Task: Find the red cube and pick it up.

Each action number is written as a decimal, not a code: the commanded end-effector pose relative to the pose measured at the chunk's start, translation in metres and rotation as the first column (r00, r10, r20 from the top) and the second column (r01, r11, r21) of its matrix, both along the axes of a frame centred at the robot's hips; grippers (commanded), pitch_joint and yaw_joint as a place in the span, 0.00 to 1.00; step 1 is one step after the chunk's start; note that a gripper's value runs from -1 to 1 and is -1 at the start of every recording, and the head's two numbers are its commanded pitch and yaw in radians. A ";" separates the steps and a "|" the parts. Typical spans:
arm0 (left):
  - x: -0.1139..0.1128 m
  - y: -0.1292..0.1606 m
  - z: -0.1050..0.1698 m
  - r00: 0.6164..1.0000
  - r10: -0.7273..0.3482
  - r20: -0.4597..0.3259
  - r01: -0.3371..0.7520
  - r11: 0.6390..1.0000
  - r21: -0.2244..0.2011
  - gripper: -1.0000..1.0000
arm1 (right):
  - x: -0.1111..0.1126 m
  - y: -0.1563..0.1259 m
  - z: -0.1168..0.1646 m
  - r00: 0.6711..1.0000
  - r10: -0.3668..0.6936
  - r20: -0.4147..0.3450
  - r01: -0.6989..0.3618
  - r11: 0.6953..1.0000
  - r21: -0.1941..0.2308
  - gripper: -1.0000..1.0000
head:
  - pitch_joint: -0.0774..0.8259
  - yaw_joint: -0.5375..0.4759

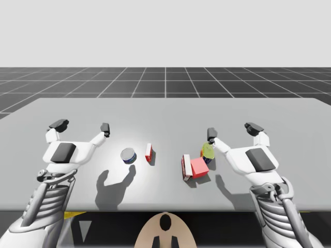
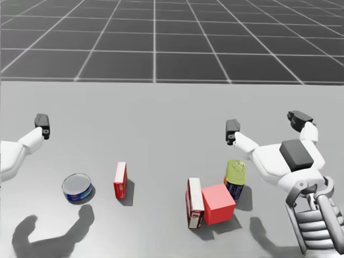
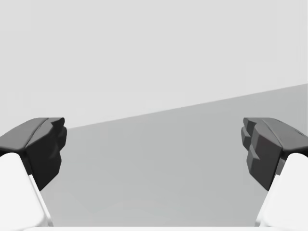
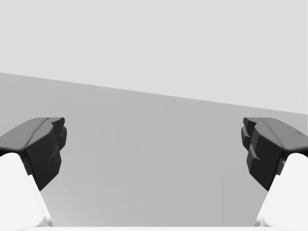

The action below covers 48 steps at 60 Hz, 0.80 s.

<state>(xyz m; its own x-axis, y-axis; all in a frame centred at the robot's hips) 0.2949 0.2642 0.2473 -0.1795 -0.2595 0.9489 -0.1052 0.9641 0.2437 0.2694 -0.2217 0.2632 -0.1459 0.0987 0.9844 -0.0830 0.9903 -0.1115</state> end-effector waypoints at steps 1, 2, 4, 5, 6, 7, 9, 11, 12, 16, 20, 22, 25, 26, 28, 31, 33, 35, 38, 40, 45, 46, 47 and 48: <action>0.000 0.000 0.000 1.000 0.002 0.004 -0.002 1.000 0.006 0.00 | 0.000 0.001 0.000 1.000 0.002 0.000 -0.002 1.000 0.001 0.00 | 0.72 0.43; 0.000 0.000 0.001 1.000 0.002 0.004 -0.002 1.000 0.006 0.00 | 0.000 0.001 0.000 1.000 0.002 0.000 -0.002 1.000 0.001 0.00 | 0.73 0.42; 0.000 0.000 0.001 1.000 0.001 0.005 -0.001 1.000 0.007 0.00 | 0.000 0.001 0.000 1.000 0.002 0.001 -0.002 1.000 0.000 0.00 | 0.77 0.40; 0.000 0.000 0.001 1.000 0.001 0.005 -0.001 1.000 0.007 0.00 | 0.000 0.001 0.000 1.000 0.002 0.000 -0.002 1.000 0.000 0.00 | 0.77 0.39; 0.000 0.000 0.001 1.000 0.001 0.005 -0.001 1.000 0.007 0.00 | -0.001 0.001 0.000 1.000 0.002 0.000 -0.002 1.000 -0.001 0.00 | 0.78 0.39; 0.000 0.000 0.001 1.000 0.001 0.005 -0.001 1.000 0.007 0.00 | 0.000 0.001 0.000 1.000 0.002 0.000 -0.002 1.000 -0.001 0.00 | 0.79 0.38; 0.000 0.000 0.001 1.000 0.001 0.005 -0.001 1.000 0.007 0.00 | 0.000 0.001 0.000 1.000 0.002 0.000 -0.002 1.000 -0.005 0.00 | 0.82 0.36; 0.000 0.000 0.001 1.000 0.001 0.005 -0.001 1.000 0.007 0.00 | 0.000 0.002 0.000 1.000 0.003 0.000 -0.003 1.000 -0.006 0.00 | 0.84 0.34; 0.000 0.000 0.001 1.000 0.001 0.005 -0.001 1.000 0.007 0.00 | 0.000 0.002 0.000 1.000 0.003 0.000 -0.003 1.000 -0.006 0.00 | 0.85 0.33; 0.001 0.000 0.001 1.000 -0.002 0.007 0.002 1.000 0.009 0.00 | -0.001 0.003 -0.001 1.000 0.005 0.001 -0.005 1.000 -0.009 0.00 | 0.87 0.31; 0.001 0.000 0.001 1.000 -0.003 0.007 0.003 1.000 0.010 0.00 | -0.001 0.003 -0.001 1.000 0.006 0.001 -0.006 1.000 -0.011 0.00 | 0.89 0.29; 0.001 0.000 0.001 1.000 -0.003 0.007 0.003 1.000 0.010 0.00 | -0.001 0.004 -0.001 1.000 0.007 0.001 -0.007 1.000 -0.011 0.00 | 0.90 0.29; 0.001 -0.001 0.002 1.000 -0.003 0.007 0.003 1.000 0.009 0.00 | -0.001 0.004 -0.001 1.000 0.008 0.001 -0.008 1.000 -0.011 0.00 | 0.91 0.28; 0.001 -0.001 0.001 1.000 -0.004 0.007 0.004 1.000 0.009 0.00 | -0.001 0.004 -0.001 1.000 0.009 0.000 -0.009 1.000 -0.011 0.00 | 0.92 0.29; 0.001 -0.001 0.001 1.000 -0.004 0.007 0.004 1.000 0.009 0.00 | -0.001 0.004 -0.001 1.000 0.010 0.000 -0.010 1.000 -0.010 0.00 | 0.92 0.29; 0.002 -0.001 0.001 1.000 -0.005 0.006 0.005 1.000 0.009 0.00 | -0.002 0.005 0.000 1.000 0.005 -0.002 -0.005 1.000 -0.009 0.00 | 0.91 0.29; 0.002 -0.002 0.001 1.000 -0.005 0.005 0.005 1.000 0.008 0.00 | -0.007 0.006 0.003 1.000 0.012 -0.008 -0.012 1.000 0.006 0.00 | 0.91 0.29; 0.001 -0.002 0.001 1.000 -0.005 0.005 0.005 1.000 0.008 0.00 | -0.014 0.007 0.005 1.000 0.021 -0.006 -0.021 1.000 0.011 0.00 | 0.91 0.30; 0.001 -0.002 0.001 1.000 -0.005 0.005 0.005 1.000 0.008 0.00 | -0.021 0.008 0.005 0.999 0.037 -0.013 -0.037 0.999 0.014 0.00 | 0.90 0.30; 0.001 -0.002 0.001 1.000 -0.008 0.002 0.008 1.000 0.007 0.00 | -0.031 0.011 0.006 0.998 0.045 -0.033 -0.044 0.999 0.009 0.00 | 0.90 0.30; 0.001 -0.002 0.001 1.000 -0.012 0.000 0.012 1.000 0.007 0.00 | -0.048 0.015 0.005 0.996 0.079 -0.040 -0.079 0.997 0.003 0.00 | 0.91 0.30; 0.002 -0.003 0.001 1.000 -0.013 0.000 0.013 1.000 0.007 0.00 | -0.053 0.017 0.005 0.996 0.079 -0.029 -0.080 0.997 -0.017 0.00 | 0.91 0.29; 0.002 -0.003 0.001 1.000 -0.014 -0.001 0.014 1.000 0.006 0.00 | -0.056 0.018 0.005 0.996 0.086 -0.026 -0.086 0.996 -0.026 0.00 | 0.91 0.29; 0.002 -0.003 0.001 1.000 -0.014 -0.002 0.014 1.000 0.006 0.00 | -0.058 0.019 0.004 0.995 0.098 -0.028 -0.099 0.994 -0.034 0.00 | 0.91 0.29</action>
